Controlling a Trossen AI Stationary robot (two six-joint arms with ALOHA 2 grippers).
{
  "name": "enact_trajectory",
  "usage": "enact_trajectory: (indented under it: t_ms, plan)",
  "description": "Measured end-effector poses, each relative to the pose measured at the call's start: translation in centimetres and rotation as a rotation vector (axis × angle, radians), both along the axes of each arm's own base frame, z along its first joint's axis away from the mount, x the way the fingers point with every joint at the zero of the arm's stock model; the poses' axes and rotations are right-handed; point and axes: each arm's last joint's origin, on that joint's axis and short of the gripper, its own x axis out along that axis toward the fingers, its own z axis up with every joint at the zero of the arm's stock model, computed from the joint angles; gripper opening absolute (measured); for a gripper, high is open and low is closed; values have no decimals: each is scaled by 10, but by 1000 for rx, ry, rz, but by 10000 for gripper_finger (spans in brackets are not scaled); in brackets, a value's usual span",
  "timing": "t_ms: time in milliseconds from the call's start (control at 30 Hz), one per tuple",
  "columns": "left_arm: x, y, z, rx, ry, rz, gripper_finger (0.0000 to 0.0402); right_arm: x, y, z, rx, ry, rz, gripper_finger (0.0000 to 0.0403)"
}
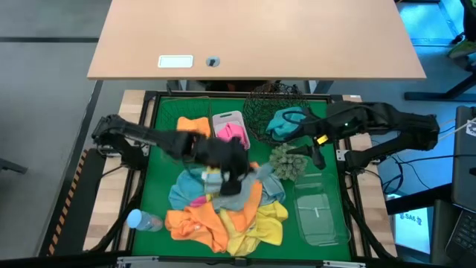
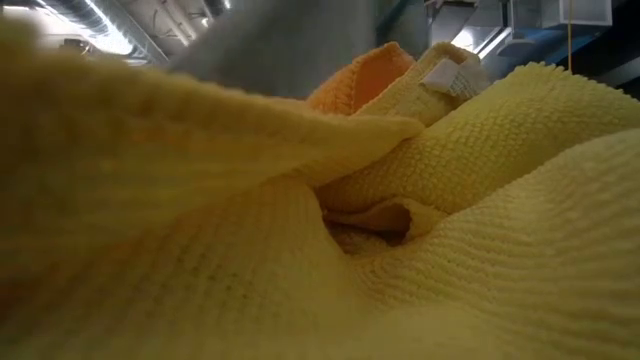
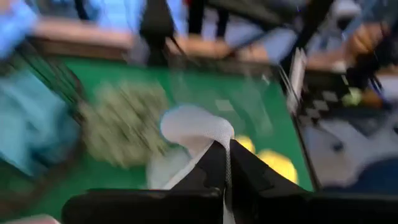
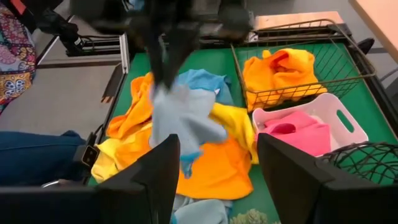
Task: Sort microfiber towel by color & place in baskets
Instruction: Put the light blue microfiber towel into the black basket
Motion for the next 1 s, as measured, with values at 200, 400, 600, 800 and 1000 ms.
enact_trajectory:
  t_ms: [200, 400, 600, 800, 1000]
  plan:
    - [7, 52, 53, 116, -253, 91, 1, 0, 0, 0, -3, 0, -4, 214]
    - [7, 104, 88, 215, -532, 168, 1, 1, 0, 0, -3, 0, -4, 214]
    - [8, 150, 99, 312, -717, 247, 1, 1, 0, 0, -2, -8, -4, 214]
    - [31, 188, 70, 315, -669, 318, 0, 2, 0, 1, -1, -13, -4, 214]
    - [76, 211, 0, 234, -508, 279, 0, 2, 0, 1, -23, -16, 10, 214]
